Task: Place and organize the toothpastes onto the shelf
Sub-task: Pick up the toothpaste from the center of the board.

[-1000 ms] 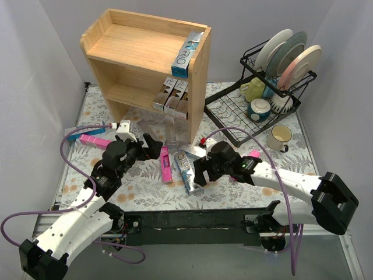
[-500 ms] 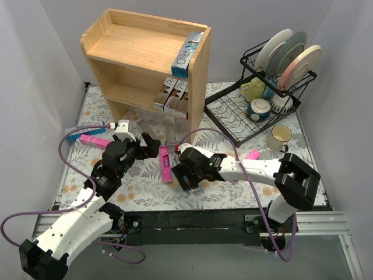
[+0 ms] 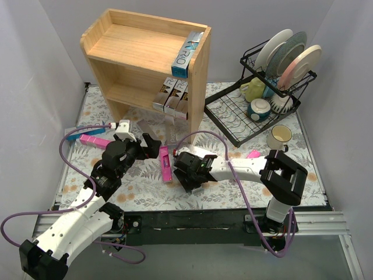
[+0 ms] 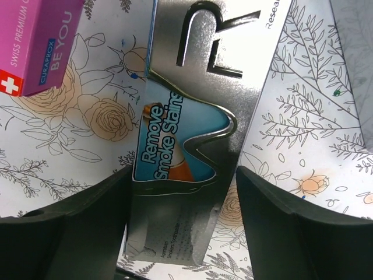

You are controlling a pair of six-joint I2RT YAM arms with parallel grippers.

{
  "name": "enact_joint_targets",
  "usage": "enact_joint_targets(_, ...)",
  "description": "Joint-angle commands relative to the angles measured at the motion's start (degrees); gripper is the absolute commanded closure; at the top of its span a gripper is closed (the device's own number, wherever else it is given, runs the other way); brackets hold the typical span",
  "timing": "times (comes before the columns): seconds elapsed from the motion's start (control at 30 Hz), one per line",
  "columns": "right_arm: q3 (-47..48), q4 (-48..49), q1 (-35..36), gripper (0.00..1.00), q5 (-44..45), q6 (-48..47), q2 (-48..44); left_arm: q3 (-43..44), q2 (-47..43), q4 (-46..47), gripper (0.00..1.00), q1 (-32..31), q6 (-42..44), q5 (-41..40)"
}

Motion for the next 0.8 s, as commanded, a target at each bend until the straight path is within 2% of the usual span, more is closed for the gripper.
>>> enact_joint_targets(0.0,-1.8,0.6,0.3,0.27,1.1,-3.2,-3.1,-0.3,-1.0,1.6,0.02,0.2,2.2,4.7)
enact_joint_targets(0.07,-2.8,1.4,0.3,0.36,0.2,-5.3,-4.5,-0.4,-1.0,2.3,0.02,0.2,4.1,7.9)
enact_joint_targets(0.27,-7.6,1.7,0.3,0.51,-2.0,-16.0,-13.1,-0.5,-0.8,2.9,0.02,0.2,10.6,16.9)
enact_joint_targets(0.4,-8.8,-1.3,0.1,0.55,-4.8,-22.7,-21.3,-0.3,-1.3,1.9,0.02,0.1,20.0,25.7)
enact_joint_targets(0.43,-8.9,-2.8,0.1,0.55,-5.9,-24.3,-22.8,0.0,-1.6,1.4,0.02,0.2,21.9,31.5)
enact_joint_targets(0.53,-8.6,-5.5,-0.5,0.56,-10.2,-30.3,-28.7,0.9,-2.3,-0.8,0.02,0.1,28.5,38.7)
enact_joint_targets(0.77,-4.9,-12.6,-0.7,0.57,-14.3,-37.3,-36.4,5.1,-4.3,-7.8,0.02,0.1,38.4,45.1)
